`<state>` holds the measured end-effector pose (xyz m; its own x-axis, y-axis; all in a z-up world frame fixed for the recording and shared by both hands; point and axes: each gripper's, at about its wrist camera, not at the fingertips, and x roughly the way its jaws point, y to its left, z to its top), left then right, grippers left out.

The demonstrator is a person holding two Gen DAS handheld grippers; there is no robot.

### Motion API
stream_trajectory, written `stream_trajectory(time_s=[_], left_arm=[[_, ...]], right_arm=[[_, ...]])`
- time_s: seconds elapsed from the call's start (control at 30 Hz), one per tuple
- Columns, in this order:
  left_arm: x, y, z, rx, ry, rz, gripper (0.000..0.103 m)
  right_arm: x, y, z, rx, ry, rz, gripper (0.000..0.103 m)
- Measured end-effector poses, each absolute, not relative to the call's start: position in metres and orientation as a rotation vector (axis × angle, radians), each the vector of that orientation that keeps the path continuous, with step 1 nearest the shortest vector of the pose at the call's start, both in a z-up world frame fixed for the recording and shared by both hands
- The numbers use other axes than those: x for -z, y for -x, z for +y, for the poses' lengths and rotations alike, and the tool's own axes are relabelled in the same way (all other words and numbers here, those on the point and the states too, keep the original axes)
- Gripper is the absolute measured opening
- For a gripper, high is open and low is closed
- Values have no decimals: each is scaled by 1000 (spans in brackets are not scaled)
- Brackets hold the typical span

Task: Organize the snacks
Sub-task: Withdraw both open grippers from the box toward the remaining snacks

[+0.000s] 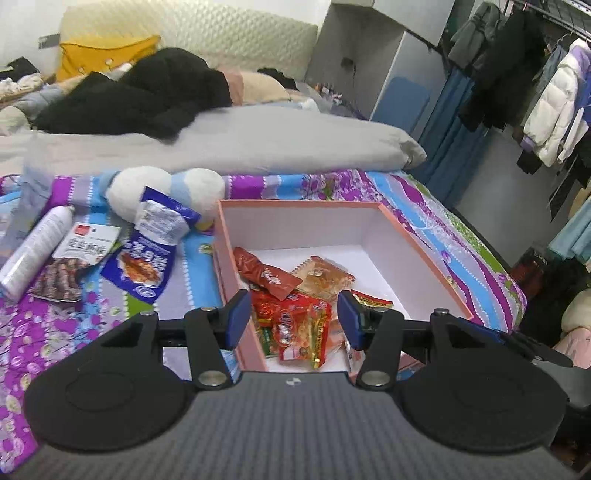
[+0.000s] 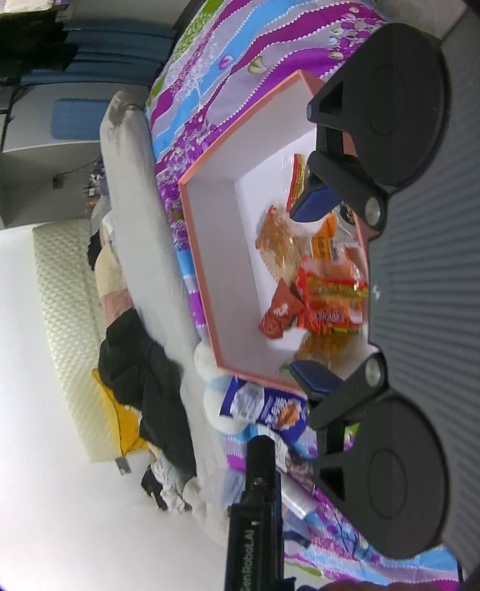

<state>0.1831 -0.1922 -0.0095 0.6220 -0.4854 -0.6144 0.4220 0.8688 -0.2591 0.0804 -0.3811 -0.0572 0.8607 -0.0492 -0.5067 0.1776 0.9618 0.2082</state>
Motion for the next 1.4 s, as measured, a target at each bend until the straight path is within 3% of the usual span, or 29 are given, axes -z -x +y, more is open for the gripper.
stream_trajectory(time_s=[0.47,1.2,1.3,1.4], left_arm=[[4,-99,-125,466,114,662,58],[47,-48,-8,234,191,624,58],[57,-43,7,206,207,620,66],[67,-45,17,196,204,626,67]], right_arm=[[48,-17,-331,66,-250,439,83],[74,-19,-237,-149,-202,443,83],[83,-20,-224,-167,-173,472,83],[88,-23,-216,-169,-152,485,83]])
